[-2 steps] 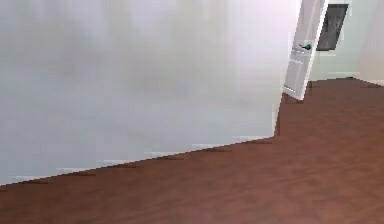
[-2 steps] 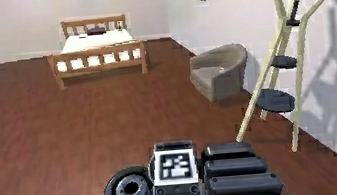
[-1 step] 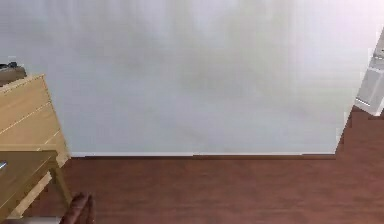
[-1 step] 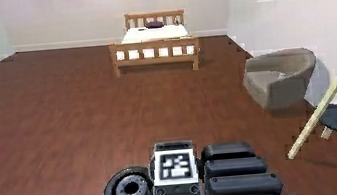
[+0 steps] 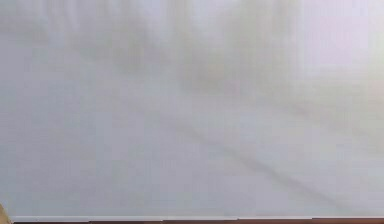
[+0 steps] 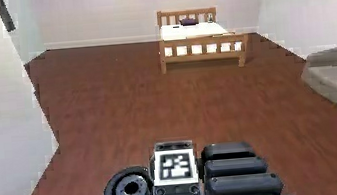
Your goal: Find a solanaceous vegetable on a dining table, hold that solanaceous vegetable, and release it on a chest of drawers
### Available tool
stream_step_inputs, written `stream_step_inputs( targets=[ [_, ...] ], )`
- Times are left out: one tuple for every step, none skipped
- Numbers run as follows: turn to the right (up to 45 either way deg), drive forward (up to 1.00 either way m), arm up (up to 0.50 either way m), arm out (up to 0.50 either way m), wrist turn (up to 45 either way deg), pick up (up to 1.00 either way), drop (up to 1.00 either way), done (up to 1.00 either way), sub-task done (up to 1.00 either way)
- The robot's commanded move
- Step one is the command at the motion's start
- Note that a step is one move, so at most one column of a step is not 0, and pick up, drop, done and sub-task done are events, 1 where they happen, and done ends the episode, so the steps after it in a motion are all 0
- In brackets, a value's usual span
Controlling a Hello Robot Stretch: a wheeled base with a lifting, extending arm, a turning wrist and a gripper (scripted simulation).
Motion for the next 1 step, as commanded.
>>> stream_step_inputs(
  targets=[
    [-45.0,0.00,0.00,0.00,0.0,0.00,0.00,0.00,0.00]
  ],
)
